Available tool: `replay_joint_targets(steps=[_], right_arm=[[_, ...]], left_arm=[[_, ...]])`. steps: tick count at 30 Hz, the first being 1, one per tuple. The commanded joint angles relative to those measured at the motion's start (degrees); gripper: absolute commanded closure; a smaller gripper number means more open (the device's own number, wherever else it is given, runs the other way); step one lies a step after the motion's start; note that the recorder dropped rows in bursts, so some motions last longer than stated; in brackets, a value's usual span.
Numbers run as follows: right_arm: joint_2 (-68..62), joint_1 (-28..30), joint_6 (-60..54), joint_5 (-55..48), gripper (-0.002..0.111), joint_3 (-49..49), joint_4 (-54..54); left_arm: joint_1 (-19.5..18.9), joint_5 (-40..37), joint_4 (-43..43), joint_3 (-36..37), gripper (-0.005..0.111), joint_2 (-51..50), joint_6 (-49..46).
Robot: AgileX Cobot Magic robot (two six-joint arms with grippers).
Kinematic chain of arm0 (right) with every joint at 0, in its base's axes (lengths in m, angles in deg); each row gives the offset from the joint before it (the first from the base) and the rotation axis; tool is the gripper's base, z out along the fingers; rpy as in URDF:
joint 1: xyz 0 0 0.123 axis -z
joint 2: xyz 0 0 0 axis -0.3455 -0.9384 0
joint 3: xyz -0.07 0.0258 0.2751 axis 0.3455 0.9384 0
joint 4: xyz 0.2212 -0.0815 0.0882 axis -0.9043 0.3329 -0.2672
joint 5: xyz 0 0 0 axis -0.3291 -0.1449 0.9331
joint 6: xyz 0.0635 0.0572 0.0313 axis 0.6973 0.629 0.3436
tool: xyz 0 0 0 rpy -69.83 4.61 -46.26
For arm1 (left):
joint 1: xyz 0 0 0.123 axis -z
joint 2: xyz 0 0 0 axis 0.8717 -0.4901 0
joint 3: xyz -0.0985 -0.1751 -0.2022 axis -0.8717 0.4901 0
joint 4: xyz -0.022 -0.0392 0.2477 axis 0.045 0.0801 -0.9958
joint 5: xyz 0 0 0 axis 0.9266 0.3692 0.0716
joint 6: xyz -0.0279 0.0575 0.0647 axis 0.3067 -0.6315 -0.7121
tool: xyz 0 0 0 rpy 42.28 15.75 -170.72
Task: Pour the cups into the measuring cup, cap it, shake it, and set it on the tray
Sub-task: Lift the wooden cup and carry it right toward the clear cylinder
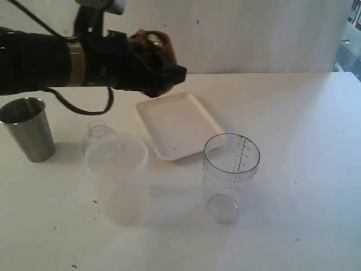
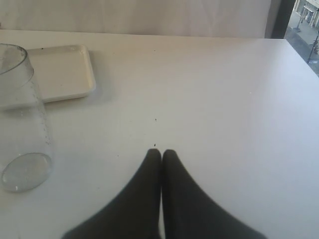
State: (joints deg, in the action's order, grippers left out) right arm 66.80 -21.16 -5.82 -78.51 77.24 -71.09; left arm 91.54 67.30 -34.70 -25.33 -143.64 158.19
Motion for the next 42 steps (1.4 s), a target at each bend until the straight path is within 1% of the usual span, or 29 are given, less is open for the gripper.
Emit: replay_joint_targets(steps=[1,4,7,8,10,13,18,22,24,27,28,30,32,35,38,42], right_arm=[[0.24,0.28,0.3,0.08,0.108,0.31,0.06],[0.24,0.28,0.3,0.08,0.108,0.31,0.06],[0.24,0.28,0.3,0.08,0.108,0.31,0.06],[0.24,0.28,0.3,0.08,0.108,0.31,0.06],[0.24,0.28,0.3,0.08,0.108,0.31,0.06],[0.24,0.28,0.3,0.08,0.108,0.31,0.06],[0.24,0.28,0.3,0.08,0.108,0.31,0.06],[0.24,0.28,0.3,0.08,0.108,0.31,0.06],[0.24,0.28,0.3,0.08,0.108,0.31,0.06],[0.24,0.28,0.3,0.08,0.108,0.31,0.06],[0.24,0.28,0.3,0.08,0.108,0.31,0.06],[0.24,0.28,0.3,0.08,0.108,0.31,0.06],[0.24,0.28,0.3,0.08,0.108,0.31,0.06],[0.24,0.28,0.3,0.08,0.108,0.31,0.06],[0.24,0.28,0.3,0.08,0.108,0.31,0.06],[0.24,0.28,0.3,0.08,0.108,0.31,0.06]], left_arm=[[4.37,-2.77,-1.72,-7.86,0.107,-5.53,0.41],[5.73,-2.52,-5.32,-11.71,0.107,-9.42,1.28],[5.94,-1.54,-14.05,-13.34,0.107,-11.31,7.64],[5.94,-1.23,-14.05,-13.35,0.107,-11.45,9.92],[5.83,-1.03,-14.05,-13.35,0.107,-11.59,11.34],[5.83,-1.31,-14.05,-14.1,0.107,-11.34,9.77],[5.83,-5.94,-14.05,-17.12,0.107,-11.25,8.68],[5.72,-6.47,-14.05,-17.25,0.107,-11.25,14.21],[5.72,-8.6,-14.05,-17.25,0.107,-11.25,17.09],[6.81,-12.28,-14.05,-16.48,0.107,-11.12,15.63],[7.4,-15.01,-13.57,-15.72,0.107,-10.82,14.07],[9.39,-23.27,-13.7,-13.7,0.107,-9.94,12.29],[11.07,-30.54,-14.05,-12.04,0.107,-9.04,13.21],[11.97,-36.82,-14.05,-10.18,0.107,-7.22,13.93],[11.97,-36.76,-14.05,-9.76,0.107,-5.93,14.49],[11.97,-31.41,-14.05,-10.43,0.107,-5.34,13.73]])
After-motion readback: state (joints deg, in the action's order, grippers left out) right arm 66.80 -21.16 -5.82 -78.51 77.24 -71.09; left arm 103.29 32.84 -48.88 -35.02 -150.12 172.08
